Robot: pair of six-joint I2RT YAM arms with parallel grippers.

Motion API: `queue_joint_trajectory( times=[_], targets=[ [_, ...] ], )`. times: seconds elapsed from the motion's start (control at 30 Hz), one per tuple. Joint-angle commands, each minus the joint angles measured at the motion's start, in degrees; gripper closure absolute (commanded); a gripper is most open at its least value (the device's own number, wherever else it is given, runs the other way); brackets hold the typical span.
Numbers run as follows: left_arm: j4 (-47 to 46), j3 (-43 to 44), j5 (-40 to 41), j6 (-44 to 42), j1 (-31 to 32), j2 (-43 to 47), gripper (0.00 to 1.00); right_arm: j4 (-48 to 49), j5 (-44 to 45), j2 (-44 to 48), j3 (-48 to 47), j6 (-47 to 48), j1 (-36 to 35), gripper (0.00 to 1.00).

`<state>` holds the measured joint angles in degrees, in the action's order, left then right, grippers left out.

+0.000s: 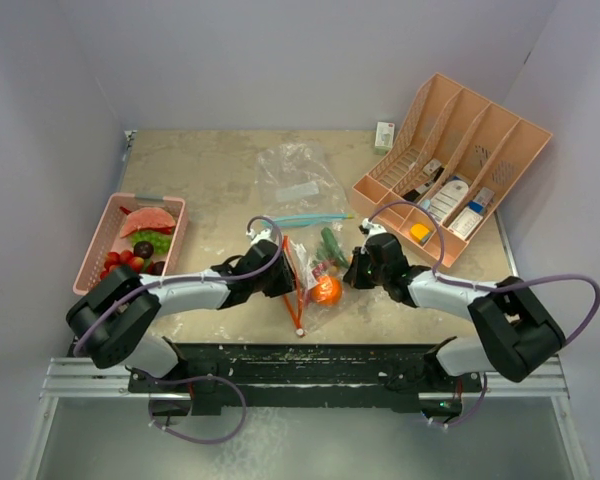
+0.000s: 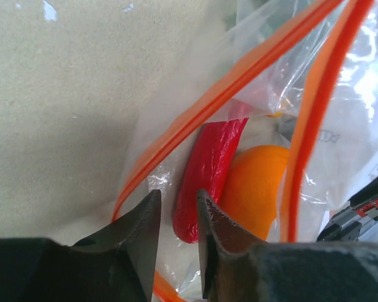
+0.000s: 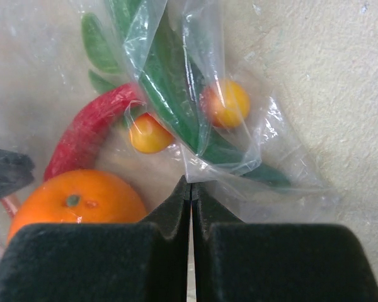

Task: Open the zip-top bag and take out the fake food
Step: Pick up the fake vegetable from the zipper food storage bag.

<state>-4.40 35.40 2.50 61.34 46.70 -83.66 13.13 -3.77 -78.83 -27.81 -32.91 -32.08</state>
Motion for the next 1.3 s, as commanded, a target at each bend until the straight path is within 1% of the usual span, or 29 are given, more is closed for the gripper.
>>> queue_joint_trajectory(
  times=[0.0,0.1,0.27,0.33,0.4,0.47,0.6,0.67,0.73,0.83,0.9,0.93,1.0,1.1,1.2,1.27],
  targets=[
    [-7.1,1.2,-3.6,-1.9,0.4,-1.2,0.60,4.2,-1.1,0.1,0.0,-1.1,0.2,1.00],
    [-8.9,0.9,-3.8,-2.5,0.7,-0.6,0.45,4.5,-1.6,-0.1,0.0,-1.0,0.2,1.00],
    [-9.1,2.1,-4.4,-4.6,1.3,-1.5,0.28,5.4,-2.7,-0.9,0.1,-1.5,0.2,1.00],
    [-9.5,2.4,-5.0,-5.4,1.8,-2.9,0.23,5.7,-3.0,-0.8,0.1,-1.7,0.2,1.00],
    [-9.6,2.7,-5.1,-6.3,2.5,-4.2,0.22,5.5,-3.0,-0.4,0.0,-1.8,0.1,1.00],
    [-7.8,3.7,-3.7,-7.8,3.5,-5.9,0.25,5.0,-2.9,0.2,-0.2,-1.8,0.1,1.00],
    [1.7,9.0,1.7,-11.4,6.5,-10.2,0.30,3.2,-2.1,1.9,-0.6,-1.3,0.1,1.00],
    [4.9,11.4,4.0,-12.6,8.1,-12.5,0.32,2.3,-1.6,2.4,-0.8,-1.1,0.1,1.00],
    [8.0,13.8,6.2,-12.8,9.6,-14.4,0.38,1.7,-1.3,2.8,-1.1,-0.8,0.1,1.00],
    [10.7,15.8,8.2,-12.7,10.7,-15.3,0.49,1.4,-1.2,3.3,-1.1,-0.8,0.1,1.00],
    [12.9,16.9,9.8,-12.9,11.1,-15.4,0.60,1.2,-1.1,3.6,-1.1,-0.8,0.1,1.00],
    [14.4,17.5,10.5,-13.2,11.3,-15.4,0.66,1.0,-1.1,3.8,-1.2,-0.8,0.1,1.00],
    [15.7,17.9,11.3,-13.4,11.3,-14.7,0.74,0.7,-0.9,3.9,-1.2,-0.7,0.1,1.00],
    [15.5,17.0,10.7,-13.5,11.3,-12.2,0.76,0.3,-0.8,4.1,-1.5,-0.3,0.1,1.00],
    [14.8,16.3,8.3,-13.5,11.2,-8.3,0.76,-0.1,-2.6,3.2,-1.3,-0.9,0.2,1.00],
    [14.3,15.8,6.6,-13.6,11.1,-5.0,0.75,0.1,-2.0,2.4,-1.4,-1.1,0.2,1.00]
  ],
)
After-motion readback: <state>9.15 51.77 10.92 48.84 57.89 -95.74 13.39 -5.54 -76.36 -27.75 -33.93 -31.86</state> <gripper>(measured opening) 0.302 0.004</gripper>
